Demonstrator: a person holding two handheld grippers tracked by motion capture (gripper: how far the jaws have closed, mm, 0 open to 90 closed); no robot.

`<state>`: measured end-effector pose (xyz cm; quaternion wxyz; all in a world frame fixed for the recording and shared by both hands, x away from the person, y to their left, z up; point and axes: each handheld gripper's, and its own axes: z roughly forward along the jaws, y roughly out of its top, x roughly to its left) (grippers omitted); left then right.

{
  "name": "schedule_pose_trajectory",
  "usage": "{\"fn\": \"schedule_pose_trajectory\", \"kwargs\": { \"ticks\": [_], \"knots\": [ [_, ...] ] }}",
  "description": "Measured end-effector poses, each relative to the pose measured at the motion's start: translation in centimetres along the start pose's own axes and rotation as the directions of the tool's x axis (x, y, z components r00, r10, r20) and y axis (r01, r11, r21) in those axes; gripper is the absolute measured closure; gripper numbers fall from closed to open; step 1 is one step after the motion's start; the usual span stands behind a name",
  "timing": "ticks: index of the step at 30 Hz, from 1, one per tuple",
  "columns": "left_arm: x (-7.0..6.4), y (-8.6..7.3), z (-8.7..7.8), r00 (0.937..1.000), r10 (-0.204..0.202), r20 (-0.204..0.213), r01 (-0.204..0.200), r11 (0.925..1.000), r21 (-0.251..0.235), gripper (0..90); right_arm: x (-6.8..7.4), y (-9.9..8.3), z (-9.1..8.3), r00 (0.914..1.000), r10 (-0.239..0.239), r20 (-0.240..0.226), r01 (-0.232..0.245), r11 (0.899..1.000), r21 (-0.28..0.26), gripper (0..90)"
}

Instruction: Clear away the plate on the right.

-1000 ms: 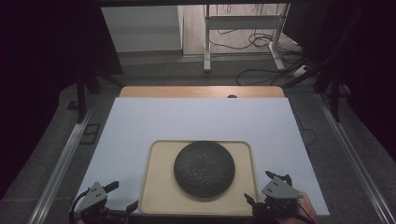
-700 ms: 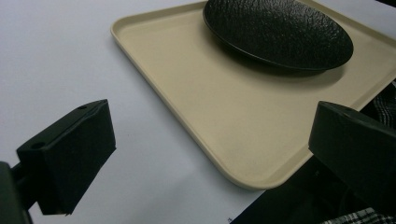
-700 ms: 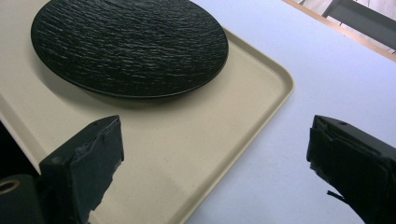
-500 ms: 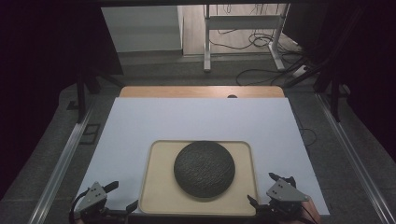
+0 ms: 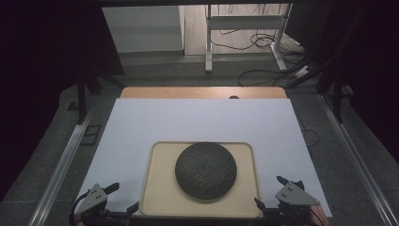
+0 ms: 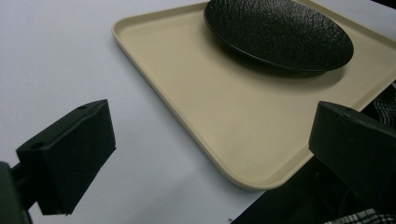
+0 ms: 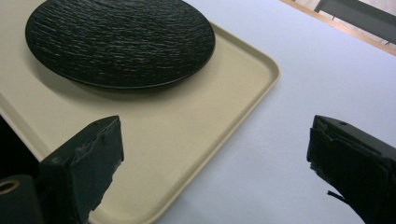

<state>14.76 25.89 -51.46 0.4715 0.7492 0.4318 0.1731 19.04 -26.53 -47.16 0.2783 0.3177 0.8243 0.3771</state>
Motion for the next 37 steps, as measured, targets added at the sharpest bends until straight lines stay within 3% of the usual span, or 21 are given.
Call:
{"fn": "schedule_pose_trajectory", "kwargs": {
  "ticks": [26,37],
  "knots": [
    [0.0,0.0,0.0,1.0000,-0.002,-0.003,0.002,1.0000,-0.003,0.2,-1.6,-2.1,-2.0,0.9964,0.056,0.064,-0.053,0.997,-0.056,3.9],
    [0.0,0.0,0.0,1.0000,0.001,-0.001,-0.001,1.0000,-0.001,0.2,-2.8,-3.8,-2.1,0.9892,0.132,0.063,-0.130,0.991,-0.040,3.9]
  ]
}}
